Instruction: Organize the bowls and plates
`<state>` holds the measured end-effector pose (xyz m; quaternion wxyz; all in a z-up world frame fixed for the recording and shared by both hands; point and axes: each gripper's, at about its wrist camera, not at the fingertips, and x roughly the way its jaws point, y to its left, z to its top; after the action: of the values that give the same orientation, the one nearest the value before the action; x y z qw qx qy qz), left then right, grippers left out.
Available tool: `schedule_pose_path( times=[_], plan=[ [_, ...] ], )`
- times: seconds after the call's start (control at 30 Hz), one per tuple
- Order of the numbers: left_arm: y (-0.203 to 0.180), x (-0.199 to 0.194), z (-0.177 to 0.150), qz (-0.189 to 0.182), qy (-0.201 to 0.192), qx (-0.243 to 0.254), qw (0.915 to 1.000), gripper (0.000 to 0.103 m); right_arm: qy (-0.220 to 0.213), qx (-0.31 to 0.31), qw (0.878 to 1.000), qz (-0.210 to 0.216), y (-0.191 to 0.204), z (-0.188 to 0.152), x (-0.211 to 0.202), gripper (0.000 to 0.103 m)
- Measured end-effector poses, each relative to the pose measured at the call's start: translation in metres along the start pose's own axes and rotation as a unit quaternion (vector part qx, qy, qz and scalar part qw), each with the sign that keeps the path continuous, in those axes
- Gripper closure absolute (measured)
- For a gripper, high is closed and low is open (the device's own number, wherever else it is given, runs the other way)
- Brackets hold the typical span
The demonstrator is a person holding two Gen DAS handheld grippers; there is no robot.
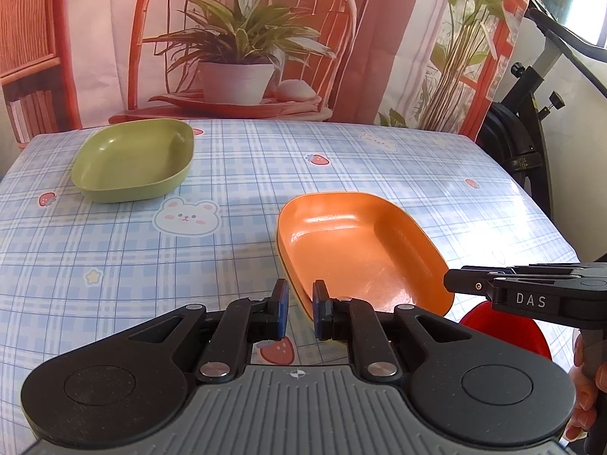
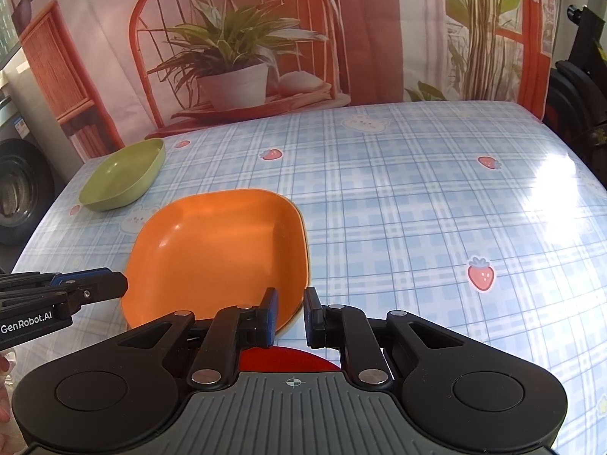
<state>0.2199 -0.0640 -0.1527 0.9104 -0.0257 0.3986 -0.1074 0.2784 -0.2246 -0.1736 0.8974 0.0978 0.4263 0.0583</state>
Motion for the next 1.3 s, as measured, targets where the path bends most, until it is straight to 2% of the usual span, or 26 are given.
schedule_pose_path(
  times=[0.27, 0.47, 0.6, 0.87, 1.03, 1.13, 1.17, 1.3],
  plan=[
    [0.006, 0.006, -0.004, 0.012, 0.012, -0.014, 0.9998, 0.089, 0.003, 0.009, 1.0, -0.003, -0.002, 0.001, 0.001, 0.09],
    [0.02, -0.021, 0.011, -0.004, -0.026, -0.032, 0.9992, 0.089, -0.016, 0.012, 1.0, 0.004, 0.003, 0.009, -0.015, 0.09],
    [0.041, -0.041, 0.023, -0.004, -0.048, -0.035, 0.9982, 0.089, -0.026, 0.016, 0.999, 0.024, 0.016, 0.021, -0.028, 0.09],
    [0.107, -0.083, 0.053, 0.045, -0.069, -0.041, 0.9958, 0.089, -0.052, -0.002, 0.997, 0.058, 0.068, 0.052, -0.04, 0.089],
    [0.151, -0.09, 0.074, 0.078, -0.081, -0.05, 0.9924, 0.089, -0.054, -0.004, 0.995, 0.079, 0.099, 0.069, -0.024, 0.089],
    [0.17, -0.082, 0.087, 0.088, -0.087, -0.049, 0.9912, 0.089, -0.058, -0.013, 0.995, 0.083, 0.116, 0.078, -0.01, 0.089],
    [0.176, -0.077, 0.091, 0.088, -0.087, -0.053, 0.991, 0.088, -0.059, -0.016, 0.995, 0.083, 0.12, 0.08, -0.005, 0.089],
    [0.202, -0.047, 0.103, 0.072, -0.094, -0.089, 0.989, 0.07, -0.05, -0.034, 0.995, 0.082, 0.145, 0.093, 0.025, 0.088]
  ],
)
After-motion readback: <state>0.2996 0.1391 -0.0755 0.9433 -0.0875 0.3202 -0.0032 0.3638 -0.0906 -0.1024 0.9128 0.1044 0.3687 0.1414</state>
